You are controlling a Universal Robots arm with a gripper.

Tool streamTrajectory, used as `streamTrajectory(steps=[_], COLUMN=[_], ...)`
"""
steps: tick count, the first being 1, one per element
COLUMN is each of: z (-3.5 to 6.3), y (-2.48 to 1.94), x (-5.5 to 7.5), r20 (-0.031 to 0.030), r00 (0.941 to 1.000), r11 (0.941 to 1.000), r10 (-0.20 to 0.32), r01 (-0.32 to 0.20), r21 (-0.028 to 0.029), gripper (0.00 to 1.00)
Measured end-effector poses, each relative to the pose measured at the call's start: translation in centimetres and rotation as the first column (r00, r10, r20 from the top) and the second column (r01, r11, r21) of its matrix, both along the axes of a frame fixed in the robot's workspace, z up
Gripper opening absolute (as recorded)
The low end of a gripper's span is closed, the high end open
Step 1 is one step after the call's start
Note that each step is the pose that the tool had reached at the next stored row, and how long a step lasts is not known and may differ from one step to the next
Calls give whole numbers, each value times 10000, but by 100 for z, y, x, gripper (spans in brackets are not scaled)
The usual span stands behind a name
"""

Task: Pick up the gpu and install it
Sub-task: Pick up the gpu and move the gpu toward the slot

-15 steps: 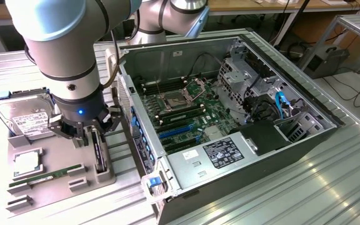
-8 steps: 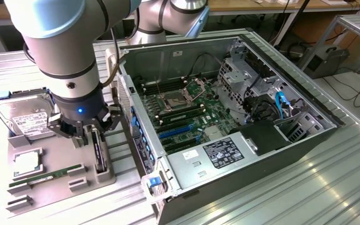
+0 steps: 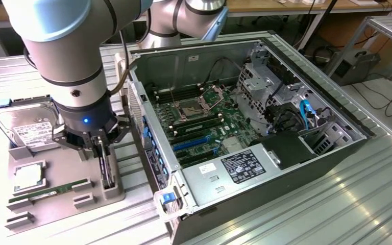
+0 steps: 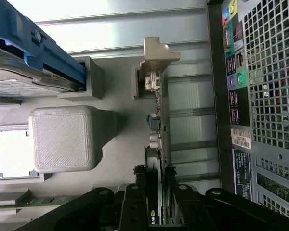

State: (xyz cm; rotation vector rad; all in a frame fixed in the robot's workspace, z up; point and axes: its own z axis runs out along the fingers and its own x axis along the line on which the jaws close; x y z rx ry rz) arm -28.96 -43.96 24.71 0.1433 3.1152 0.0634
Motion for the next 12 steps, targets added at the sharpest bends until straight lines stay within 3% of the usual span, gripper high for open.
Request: streamTrajectory(steps=[3, 9, 12], z=[0, 0, 0], y=[0, 0, 0], x=[-1, -1, -1], r20=[0, 0, 0], r00=[9999, 9965, 9962], r11=[9999, 9965, 9962], r10=[117, 841, 873], r01=[-117, -841, -873], r21=[3, 3, 3], gripper=[26, 26, 26])
